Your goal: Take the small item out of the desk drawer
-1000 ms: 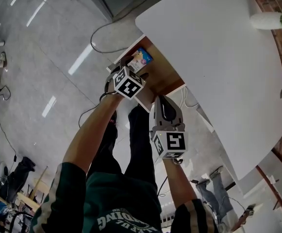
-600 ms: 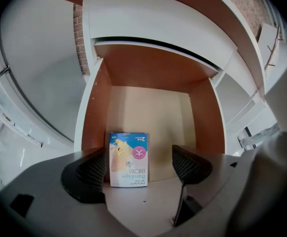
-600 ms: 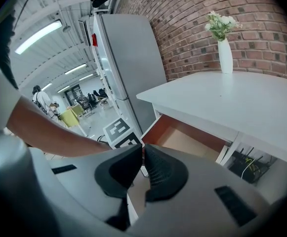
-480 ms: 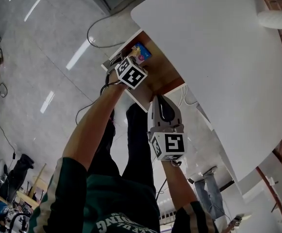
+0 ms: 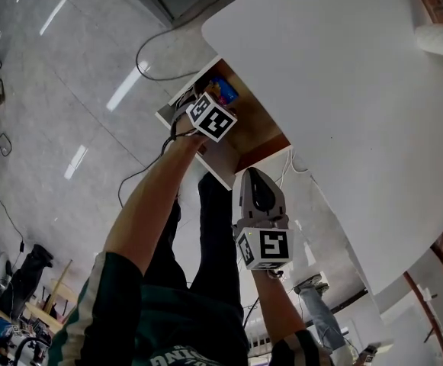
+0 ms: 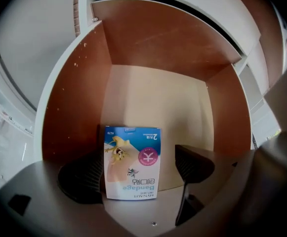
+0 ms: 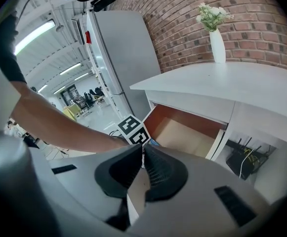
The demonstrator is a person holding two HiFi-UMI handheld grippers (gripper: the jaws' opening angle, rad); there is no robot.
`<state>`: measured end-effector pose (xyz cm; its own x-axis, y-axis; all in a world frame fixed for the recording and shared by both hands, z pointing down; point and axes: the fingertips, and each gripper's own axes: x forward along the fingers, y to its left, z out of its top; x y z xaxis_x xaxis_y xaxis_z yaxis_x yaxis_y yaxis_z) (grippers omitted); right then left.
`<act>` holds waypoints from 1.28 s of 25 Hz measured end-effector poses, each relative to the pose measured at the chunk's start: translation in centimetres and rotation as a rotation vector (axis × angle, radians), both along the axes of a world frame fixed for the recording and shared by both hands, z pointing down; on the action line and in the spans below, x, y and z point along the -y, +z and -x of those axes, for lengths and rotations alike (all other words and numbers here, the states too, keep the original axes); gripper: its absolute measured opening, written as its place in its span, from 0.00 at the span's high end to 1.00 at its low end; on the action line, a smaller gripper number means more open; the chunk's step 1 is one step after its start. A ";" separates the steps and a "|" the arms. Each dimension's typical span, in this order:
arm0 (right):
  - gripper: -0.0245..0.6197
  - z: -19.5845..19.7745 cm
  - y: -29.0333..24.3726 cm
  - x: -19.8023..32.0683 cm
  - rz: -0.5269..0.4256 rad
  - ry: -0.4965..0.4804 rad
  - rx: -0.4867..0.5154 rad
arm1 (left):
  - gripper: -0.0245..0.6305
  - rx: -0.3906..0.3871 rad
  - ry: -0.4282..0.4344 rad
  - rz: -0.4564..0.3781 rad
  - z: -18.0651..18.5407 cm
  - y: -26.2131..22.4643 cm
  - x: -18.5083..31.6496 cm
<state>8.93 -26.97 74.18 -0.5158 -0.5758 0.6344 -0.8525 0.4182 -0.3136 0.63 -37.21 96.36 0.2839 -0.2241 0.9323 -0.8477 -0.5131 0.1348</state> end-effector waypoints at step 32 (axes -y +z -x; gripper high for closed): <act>0.92 -0.5 0.3 -1.3 0.037 0.031 0.016 | 0.32 0.091 -0.009 -0.012 -0.6 1.3 0.2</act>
<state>9.48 -25.65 74.47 -0.5080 -0.5684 0.6472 -0.8598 0.3793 -0.3418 1.27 -37.44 97.67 0.1958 -0.2375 0.9515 -0.8608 -0.5064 0.0507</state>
